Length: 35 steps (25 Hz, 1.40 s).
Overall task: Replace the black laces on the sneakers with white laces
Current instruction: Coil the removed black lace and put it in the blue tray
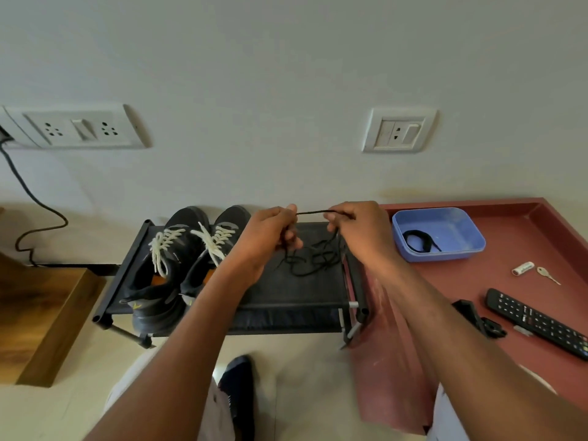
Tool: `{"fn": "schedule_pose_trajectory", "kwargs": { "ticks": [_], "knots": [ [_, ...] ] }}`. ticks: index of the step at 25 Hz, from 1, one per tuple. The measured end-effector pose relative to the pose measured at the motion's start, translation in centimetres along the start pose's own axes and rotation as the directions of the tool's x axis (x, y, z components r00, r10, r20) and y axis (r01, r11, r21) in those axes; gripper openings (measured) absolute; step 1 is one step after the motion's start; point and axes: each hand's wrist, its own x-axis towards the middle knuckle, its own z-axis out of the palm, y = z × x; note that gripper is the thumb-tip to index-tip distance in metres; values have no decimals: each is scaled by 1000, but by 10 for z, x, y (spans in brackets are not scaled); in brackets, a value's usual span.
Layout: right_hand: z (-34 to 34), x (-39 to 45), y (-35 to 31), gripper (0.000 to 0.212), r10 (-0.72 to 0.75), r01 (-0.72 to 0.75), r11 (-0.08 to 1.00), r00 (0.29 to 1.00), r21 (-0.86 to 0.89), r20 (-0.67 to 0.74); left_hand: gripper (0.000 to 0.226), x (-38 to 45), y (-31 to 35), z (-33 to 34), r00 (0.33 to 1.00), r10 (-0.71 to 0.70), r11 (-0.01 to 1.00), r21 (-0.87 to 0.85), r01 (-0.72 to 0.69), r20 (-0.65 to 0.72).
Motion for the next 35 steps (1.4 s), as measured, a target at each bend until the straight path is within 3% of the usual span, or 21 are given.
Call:
{"fn": "schedule_pose_trajectory", "kwargs": {
  "ticks": [2,3,5,7,8,10,12,13,16,18,20,23,24,25,27,29,30,33,35],
  "knots": [
    [-8,-4,1,16,-2,-2,999,997,-43,-76,37,-7,2,1,1000,-14,993,117,16,-16],
    [-11,-2,-1,18,5,-5,999,1000,-44,-11,40,-7,3,2,1000,-16,988,152,19,-17],
    [-11,3,-14,39,31,-33,999,960,0,279,42,-3,5,6,1000,-20,993,117,20,4],
    [-2,10,-25,27,-13,6,1000,891,17,454,44,3,9,7,1000,-9,995,98,7,18],
    [0,11,-28,13,-26,29,1000,911,-1,411,46,7,11,5,1000,-6,994,111,4,24],
    [-2,20,-23,19,28,-24,999,988,-30,151,48,16,12,-4,999,-30,990,140,26,22],
    [-11,30,-7,21,111,-120,989,989,-86,-95,46,24,11,-16,997,-72,991,115,68,26],
    [-15,34,-3,21,104,-120,980,989,-161,-107,44,27,11,-22,995,-86,993,86,82,41],
    [-4,30,-12,49,50,7,982,955,-191,291,43,33,11,-25,992,-98,995,34,95,77],
    [12,23,-26,31,-23,55,996,908,-64,418,44,35,11,-21,991,-105,994,49,101,83],
    [18,25,-27,6,-41,54,998,959,-39,281,44,36,10,-18,986,-126,991,54,120,106],
    [2,34,-9,11,21,-41,973,996,-227,-90,39,35,10,-22,975,-143,990,26,141,168],
    [-6,35,-7,6,37,-66,960,993,-271,-110,37,35,9,-23,971,-145,989,8,146,191],
    [-10,34,-6,16,54,-64,954,998,-293,-42,37,36,8,-23,967,-147,988,-11,153,209],
    [-4,32,-11,39,37,9,980,973,-198,228,39,36,8,-18,960,-159,983,-54,176,230],
    [8,28,-21,22,-47,73,995,936,-63,349,43,35,10,-10,955,-171,974,-102,200,242],
    [11,28,-26,11,-60,71,997,944,-21,326,45,35,11,-7,953,-174,970,-126,209,249],
    [6,32,-22,23,-3,-5,999,984,48,179,44,33,13,-6,936,-181,970,-104,221,302],
    [2,33,-19,25,-19,18,1000,985,9,171,44,31,13,-5,902,-205,972,-26,232,380]
  ]
}}
